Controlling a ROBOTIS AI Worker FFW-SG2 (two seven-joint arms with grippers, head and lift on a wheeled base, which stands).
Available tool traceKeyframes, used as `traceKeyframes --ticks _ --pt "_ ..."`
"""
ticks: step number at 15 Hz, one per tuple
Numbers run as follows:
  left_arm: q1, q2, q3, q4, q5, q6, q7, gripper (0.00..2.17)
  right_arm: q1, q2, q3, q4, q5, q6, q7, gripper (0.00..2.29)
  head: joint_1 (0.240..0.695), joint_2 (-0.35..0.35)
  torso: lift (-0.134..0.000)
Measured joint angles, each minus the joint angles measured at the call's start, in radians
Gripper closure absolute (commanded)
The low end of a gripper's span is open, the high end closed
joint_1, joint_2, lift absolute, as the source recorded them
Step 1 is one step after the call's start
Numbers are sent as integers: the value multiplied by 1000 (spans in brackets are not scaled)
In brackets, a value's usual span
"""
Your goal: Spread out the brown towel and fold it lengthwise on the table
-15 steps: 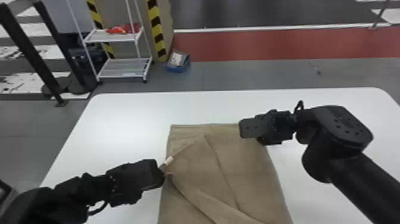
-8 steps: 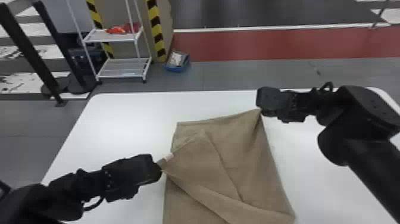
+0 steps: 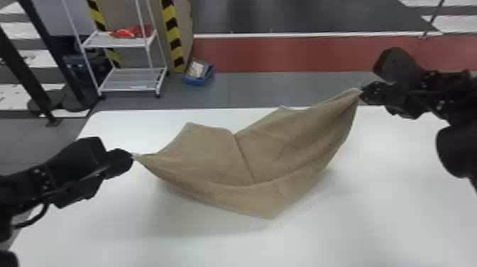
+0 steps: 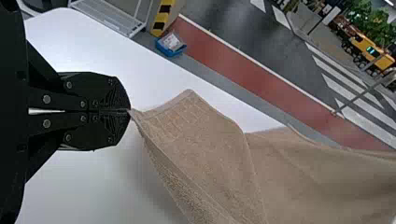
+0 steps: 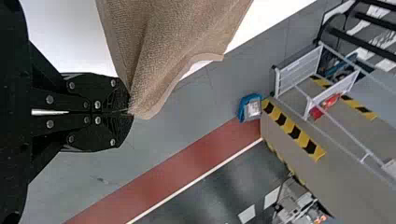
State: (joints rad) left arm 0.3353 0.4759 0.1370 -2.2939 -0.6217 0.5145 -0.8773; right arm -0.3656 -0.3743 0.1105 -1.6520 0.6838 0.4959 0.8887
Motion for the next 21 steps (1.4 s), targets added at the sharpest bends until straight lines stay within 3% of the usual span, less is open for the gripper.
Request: traceKeyframes --ticks 3,5,10,16,19,21 --pt "14 -1 32 7 12 -4 5 1825 226 -54 -176 -211 -8 41 62 1555 695 -34 -125" --pt "21 -4 31 31 13 -12 6 1825 407 -64 -287 -321 -5 30 72 1558 695 -65 -125" --pt "49 -11 57 54 12 -21 9 1825 712 -19 -501 -445 -17 -107 81 1555 695 -122 -125" --pt "110 -32 214 35 11 -21 -14 1825 813 8 -602 -463 -21 -165 142 1558 695 -76 -125" --pt "167 -47 290 11 9 -24 -63 1825 830 11 -607 -484 -21 -174 202 1558 695 -40 -125" --pt "205 -56 334 -11 6 -24 -111 1825 841 11 -614 -515 -26 -174 283 1558 695 2 -125"
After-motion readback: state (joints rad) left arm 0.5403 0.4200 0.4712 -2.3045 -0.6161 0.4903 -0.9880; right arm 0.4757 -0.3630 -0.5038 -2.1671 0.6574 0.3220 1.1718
